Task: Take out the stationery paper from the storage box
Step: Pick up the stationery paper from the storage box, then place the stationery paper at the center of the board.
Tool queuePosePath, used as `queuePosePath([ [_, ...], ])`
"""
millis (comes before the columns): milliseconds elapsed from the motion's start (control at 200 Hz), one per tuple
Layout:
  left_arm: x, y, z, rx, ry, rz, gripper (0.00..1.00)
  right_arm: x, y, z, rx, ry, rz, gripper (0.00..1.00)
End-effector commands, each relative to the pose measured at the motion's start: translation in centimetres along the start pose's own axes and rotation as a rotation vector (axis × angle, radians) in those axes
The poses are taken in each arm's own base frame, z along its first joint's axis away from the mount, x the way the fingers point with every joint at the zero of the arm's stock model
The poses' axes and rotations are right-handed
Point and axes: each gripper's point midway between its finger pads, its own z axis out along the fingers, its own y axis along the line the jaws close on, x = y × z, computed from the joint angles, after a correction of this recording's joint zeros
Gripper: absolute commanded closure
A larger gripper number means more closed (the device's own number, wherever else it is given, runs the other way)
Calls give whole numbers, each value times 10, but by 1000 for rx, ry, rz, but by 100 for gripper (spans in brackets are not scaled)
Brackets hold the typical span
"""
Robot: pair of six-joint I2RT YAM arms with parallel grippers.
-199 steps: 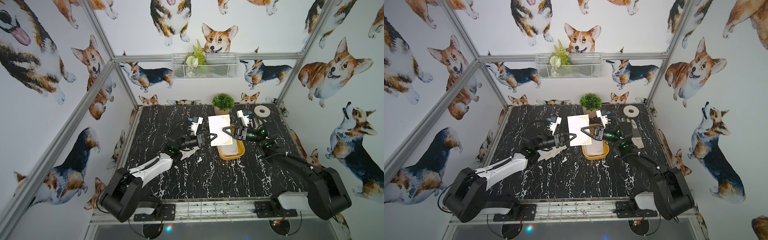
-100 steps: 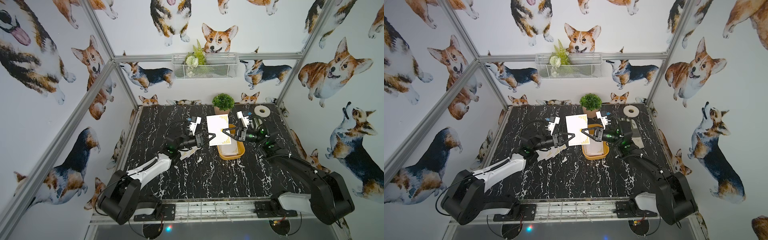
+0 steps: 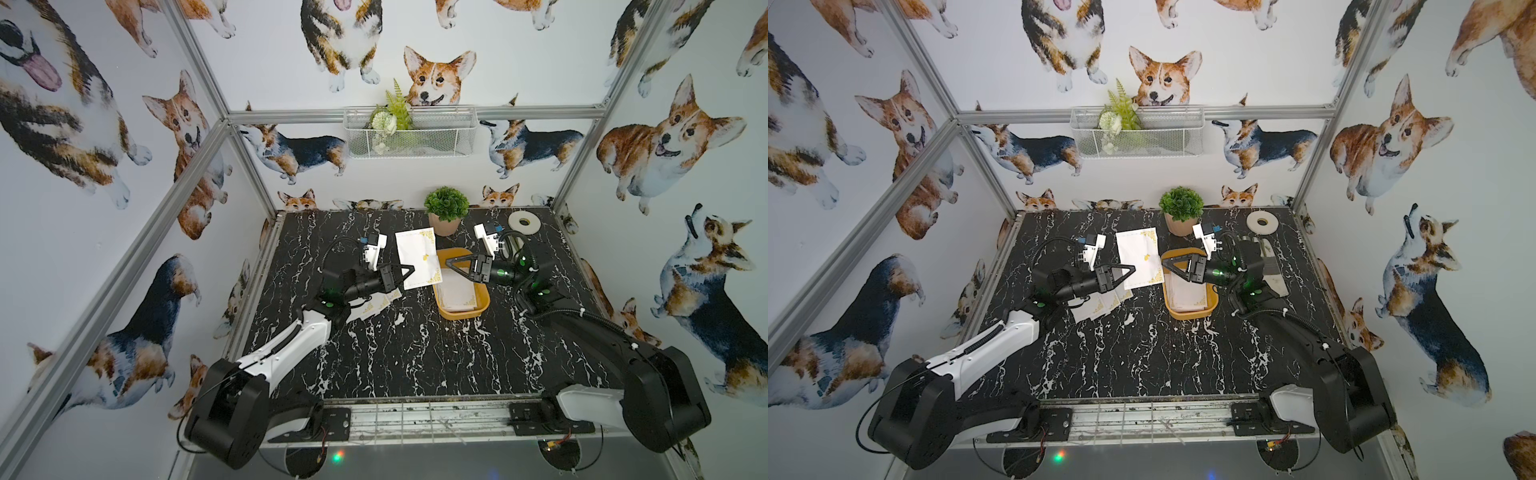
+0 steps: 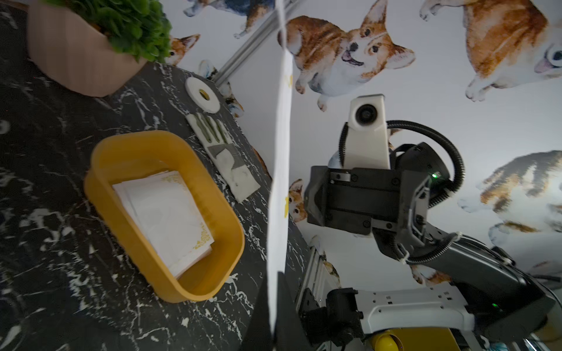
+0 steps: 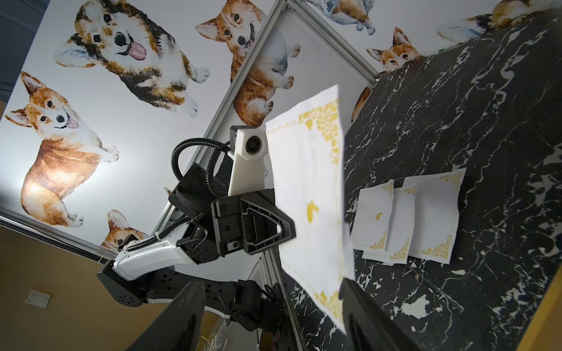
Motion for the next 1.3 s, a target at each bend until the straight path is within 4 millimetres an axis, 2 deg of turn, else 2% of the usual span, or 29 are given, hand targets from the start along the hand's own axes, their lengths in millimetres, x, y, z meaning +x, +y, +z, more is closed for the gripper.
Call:
queuePosePath([
  [0, 13, 75, -24, -361, 42, -92, 100, -1, -13, -2, 78, -13, -9, 22],
  [135, 18, 118, -52, -527, 15, -197, 100, 3, -24, -1, 111, 1, 17, 21],
  [320, 22, 165, -108, -706, -56, -349, 100, 14, -50, -4, 252, 41, 22, 21],
  [470, 31, 181, -125, -726, -70, -420, 100, 27, -85, -17, 488, 101, -6, 21],
  [611, 37, 190, -131, -782, -52, -428, 100, 37, -132, -34, 719, 133, 30, 20],
  [781, 47, 201, -146, -896, -15, -427, 90, 49, -170, -42, 855, 184, 81, 21],
  [841, 49, 204, -152, -938, -12, -426, 80, 50, -182, -46, 911, 187, 92, 22],
  [881, 51, 205, -156, -963, -7, -427, 68, 50, -189, -48, 940, 192, 93, 22],
  [936, 51, 206, -163, -1003, -9, -424, 47, 50, -195, -49, 974, 204, 91, 22],
  [1026, 50, 207, -180, -1099, -17, -415, 27, 48, -204, -55, 1081, 233, 50, 22],
  [1131, 47, 205, -204, -1223, -53, -400, 17, 47, -210, -59, 1234, 286, -37, 21],
  [1296, 41, 198, -221, -1278, -125, -370, 15, 50, -222, -67, 1420, 348, -99, 19],
])
